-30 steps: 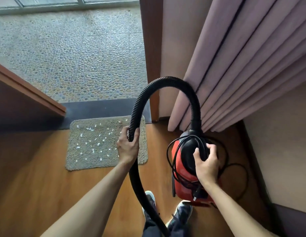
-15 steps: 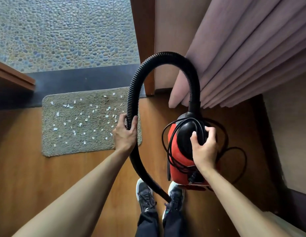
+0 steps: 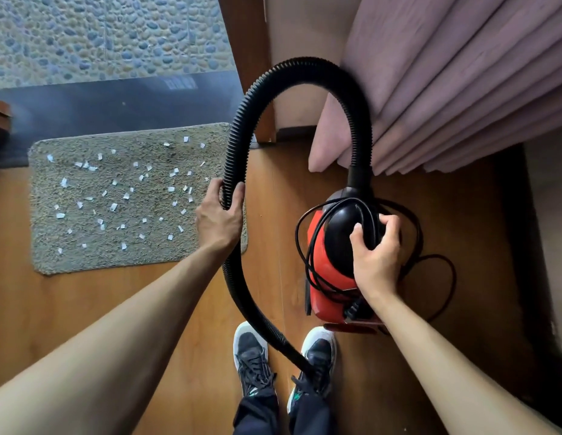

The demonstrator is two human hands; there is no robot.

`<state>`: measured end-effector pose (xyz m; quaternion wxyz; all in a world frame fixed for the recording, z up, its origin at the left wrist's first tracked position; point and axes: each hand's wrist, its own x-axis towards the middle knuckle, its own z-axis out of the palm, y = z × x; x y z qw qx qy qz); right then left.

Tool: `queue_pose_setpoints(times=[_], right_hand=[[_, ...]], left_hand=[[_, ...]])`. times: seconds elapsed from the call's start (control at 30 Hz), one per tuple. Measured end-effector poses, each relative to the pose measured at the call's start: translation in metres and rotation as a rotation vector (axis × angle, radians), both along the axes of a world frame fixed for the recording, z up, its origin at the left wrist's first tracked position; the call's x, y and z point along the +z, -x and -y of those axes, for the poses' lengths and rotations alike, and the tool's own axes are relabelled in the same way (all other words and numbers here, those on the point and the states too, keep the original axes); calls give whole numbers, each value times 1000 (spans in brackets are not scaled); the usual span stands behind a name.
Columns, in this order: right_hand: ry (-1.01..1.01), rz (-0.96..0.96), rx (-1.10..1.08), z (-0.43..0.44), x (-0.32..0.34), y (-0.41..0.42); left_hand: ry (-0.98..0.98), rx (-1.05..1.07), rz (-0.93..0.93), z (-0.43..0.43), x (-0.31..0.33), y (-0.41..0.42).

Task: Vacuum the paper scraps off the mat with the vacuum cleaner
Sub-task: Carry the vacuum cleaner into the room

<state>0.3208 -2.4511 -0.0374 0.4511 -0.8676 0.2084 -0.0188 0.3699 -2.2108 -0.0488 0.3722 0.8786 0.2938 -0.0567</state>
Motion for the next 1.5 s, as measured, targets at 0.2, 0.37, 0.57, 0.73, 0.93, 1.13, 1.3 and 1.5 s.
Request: queue_pose_setpoints(times=[0.2, 0.37, 0.57, 0.73, 0.93, 1.13, 1.3, 1.5], right_hand=[[-1, -22, -5, 17, -38, -11], [10, -35, -21, 29, -69, -16], [20, -31, -19, 39, -96, -18], [24, -27, -44, 46, -119, -15], [34, -7, -51, 46, -126, -15], [94, -37, -59, 47, -129, -13], [97, -62, -89, 53, -129, -7], [57, -129, -29, 60, -126, -3]], left_hand=[[-24, -32, 14, 14, -43, -15], [-39, -57, -19, 28, -77, -8], [0, -80, 12, 34, -107, -14], [24, -96, 10, 41, -127, -20], [21, -114, -13, 42, -140, -22], [11, -88, -33, 36, -149, -22], [26, -81, -69, 33, -148, -20], [50, -91, -226, 29, -133, -16]])
